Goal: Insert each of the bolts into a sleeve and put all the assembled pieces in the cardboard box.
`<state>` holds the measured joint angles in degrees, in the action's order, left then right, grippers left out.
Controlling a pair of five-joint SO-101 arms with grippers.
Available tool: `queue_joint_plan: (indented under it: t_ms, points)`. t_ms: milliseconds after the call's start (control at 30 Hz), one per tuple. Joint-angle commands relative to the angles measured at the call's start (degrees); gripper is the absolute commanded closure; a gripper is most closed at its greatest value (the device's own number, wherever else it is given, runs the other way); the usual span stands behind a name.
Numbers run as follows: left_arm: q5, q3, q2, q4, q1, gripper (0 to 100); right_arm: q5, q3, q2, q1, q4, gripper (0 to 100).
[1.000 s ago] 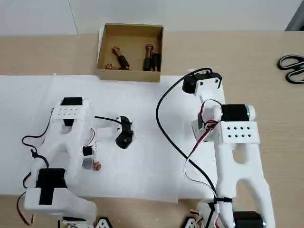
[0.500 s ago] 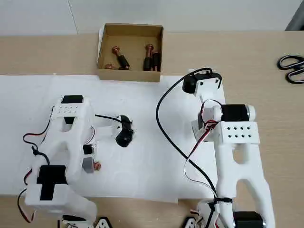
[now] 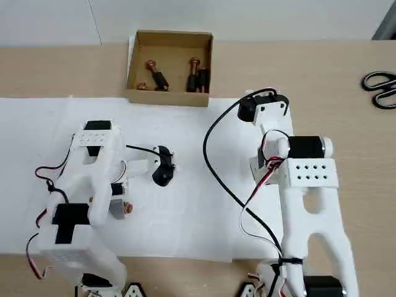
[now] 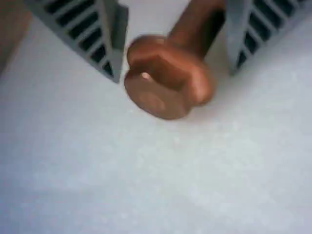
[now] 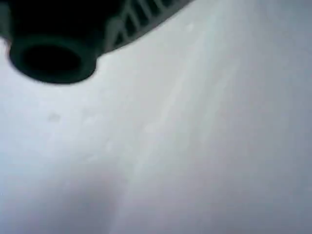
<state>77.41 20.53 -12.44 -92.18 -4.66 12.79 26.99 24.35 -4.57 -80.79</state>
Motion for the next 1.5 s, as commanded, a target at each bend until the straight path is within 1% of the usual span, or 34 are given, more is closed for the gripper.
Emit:
queue_joint_plan:
  t_ms: [0,67,100,300,467,533,633,767,900,1033,1133,1300,1467]
  points:
    - [6.95,-1.63,0.18,-2.11,-0.18,94,0.62,-0.44,2.24,0.04,0.4,99.5]
    - [8.53,-1.63,0.18,-3.52,0.09,99,0.62,-0.44,2.24,0.04,0.4,99.5]
    - [9.14,-1.63,0.18,-4.22,0.09,100,0.62,-0.44,2.24,0.04,0.4,99.5]
    - [9.14,-1.63,0.18,-4.92,-0.09,99,0.62,-0.44,2.24,0.04,0.4,99.5]
    - [5.63,-2.07,0.7,-5.8,0.62,99,0.62,-0.53,2.24,-0.04,0.4,99.5]
    - [5.63,-2.86,0.7,-6.15,0.88,99,0.62,-0.7,2.33,-0.04,0.4,99.5]
    - [5.01,-7.52,0.79,-8.26,1.14,99,0.62,-0.79,2.33,-0.04,0.4,99.5]
    - [0.7,-13.93,3.43,-8.26,1.32,99,0.62,-0.79,2.33,-0.13,0.4,99.5]
    - [-1.49,-15.25,8.44,-8.18,2.02,99,0.62,-0.88,2.33,-2.33,-0.13,99.5]
    - [-6.95,-15.43,13.63,-7.82,3.52,99,0.18,-3.34,2.33,-6.37,-2.51,99.5]
    - [-12.31,-16.66,17.23,-7.65,4.48,99,0.26,-4.92,2.33,-7.87,-3.03,99.5]
    - [-27.69,-21.58,20.75,-4.66,5.1,99,0.18,-8.44,2.33,-8.84,-4.88,99.5]
    - [-41.76,-27.3,21.36,-4.57,5.1,99,-0.26,-11.78,2.33,-10.07,-5.32,99.5]
